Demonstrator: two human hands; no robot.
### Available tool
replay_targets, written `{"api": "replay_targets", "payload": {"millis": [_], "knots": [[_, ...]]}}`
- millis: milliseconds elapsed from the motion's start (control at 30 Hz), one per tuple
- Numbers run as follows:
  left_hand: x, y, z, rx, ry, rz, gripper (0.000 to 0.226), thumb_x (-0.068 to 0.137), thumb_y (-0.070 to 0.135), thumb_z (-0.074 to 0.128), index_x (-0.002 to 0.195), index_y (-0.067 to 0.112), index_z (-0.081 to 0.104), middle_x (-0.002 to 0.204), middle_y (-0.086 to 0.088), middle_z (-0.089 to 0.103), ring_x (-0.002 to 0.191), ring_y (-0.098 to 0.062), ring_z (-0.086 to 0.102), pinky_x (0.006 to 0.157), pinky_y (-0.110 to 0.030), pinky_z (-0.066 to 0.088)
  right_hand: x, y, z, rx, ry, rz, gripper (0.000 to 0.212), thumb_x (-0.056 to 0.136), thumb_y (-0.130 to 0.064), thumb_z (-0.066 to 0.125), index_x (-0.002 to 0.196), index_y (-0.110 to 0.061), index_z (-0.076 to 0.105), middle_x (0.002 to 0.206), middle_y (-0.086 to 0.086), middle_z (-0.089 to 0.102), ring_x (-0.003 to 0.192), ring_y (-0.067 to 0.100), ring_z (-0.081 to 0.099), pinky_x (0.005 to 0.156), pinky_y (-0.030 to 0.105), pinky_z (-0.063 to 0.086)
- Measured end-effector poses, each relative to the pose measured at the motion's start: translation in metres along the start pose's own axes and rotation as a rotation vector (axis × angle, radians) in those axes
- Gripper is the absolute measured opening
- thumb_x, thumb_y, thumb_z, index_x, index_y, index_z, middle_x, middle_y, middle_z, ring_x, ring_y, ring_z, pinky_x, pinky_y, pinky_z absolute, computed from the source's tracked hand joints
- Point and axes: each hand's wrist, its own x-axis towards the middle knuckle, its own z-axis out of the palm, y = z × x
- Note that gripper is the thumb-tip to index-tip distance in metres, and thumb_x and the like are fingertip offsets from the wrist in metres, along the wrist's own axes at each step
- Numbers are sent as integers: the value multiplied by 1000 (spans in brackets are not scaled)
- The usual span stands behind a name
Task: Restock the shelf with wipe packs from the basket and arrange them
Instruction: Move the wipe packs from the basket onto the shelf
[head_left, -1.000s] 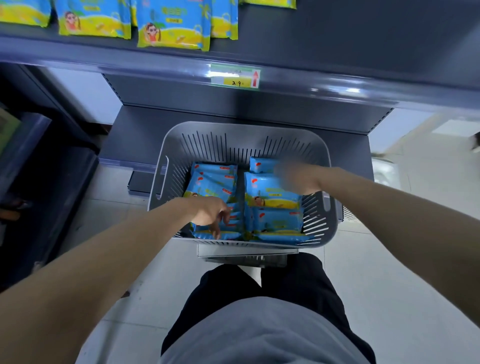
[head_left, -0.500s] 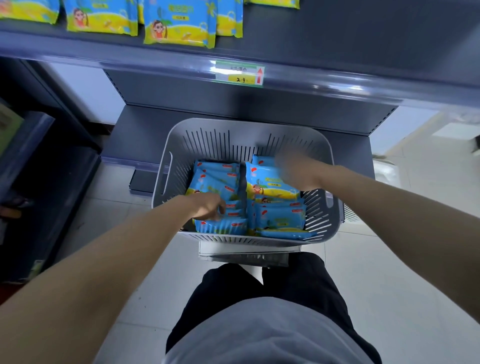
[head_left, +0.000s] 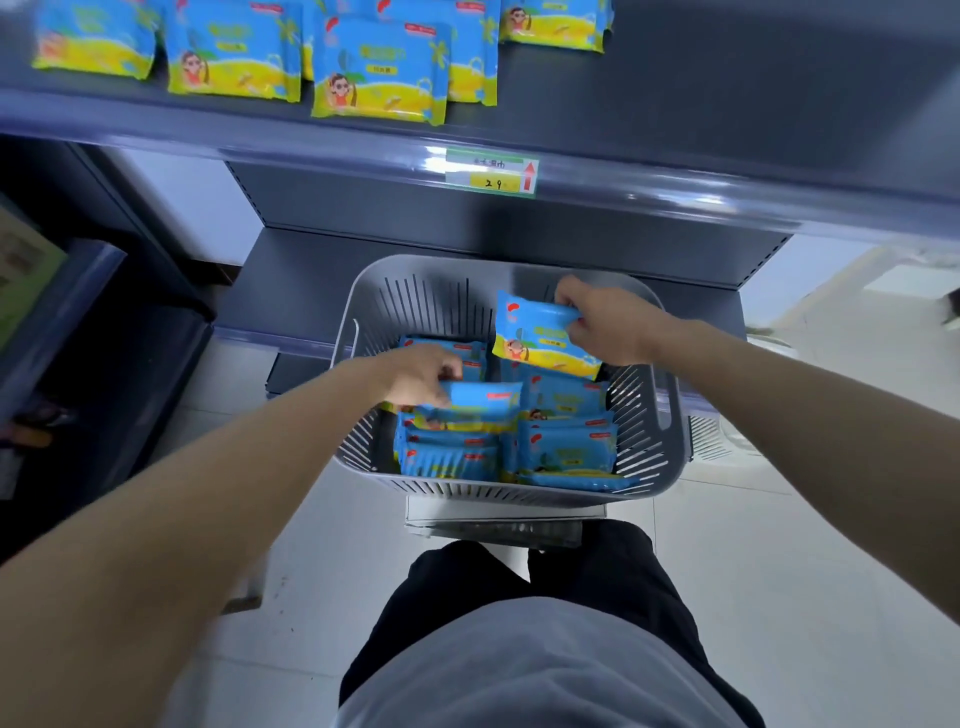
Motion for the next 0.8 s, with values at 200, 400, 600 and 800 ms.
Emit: {"api": "replay_targets", "payload": {"millis": [200, 400, 600, 800], "knots": [[-15, 35, -81, -46, 219, 94, 18, 79, 19, 71, 94, 13, 61, 90, -1, 65, 79, -16, 57, 74, -27, 43, -3, -8, -75, 27, 348, -126, 56, 85, -8, 43, 136, -29, 34, 93, 5, 60, 70, 29, 52, 66, 33, 42], [-23, 80, -153, -25, 375, 211, 16, 86, 13, 64, 100, 8, 60, 97, -7, 64, 87, -22, 59, 75, -35, 47, 16, 20, -166, -89, 495, -146, 47, 92, -7, 38, 136, -24, 44, 113, 20, 56, 92, 37, 54, 86, 42, 44], [-6, 121, -212, -18, 538, 294, 25, 89, 7, 54, 112, 13, 60, 94, 0, 60, 76, -11, 53, 64, -20, 40, 73, 53, -223, -54, 462, -94, 30, 92, -12, 51, 120, -18, 56, 108, 18, 57, 98, 34, 53, 86, 38, 41], [35, 146, -242, 39, 513, 232, 27, 86, 4, 54, 109, 17, 61, 96, 0, 62, 82, -15, 54, 70, -24, 41, 142, 79, -233, -18, 339, -143, 40, 86, -13, 63, 123, -26, 51, 117, 13, 58, 101, 31, 53, 87, 39, 44]]}}
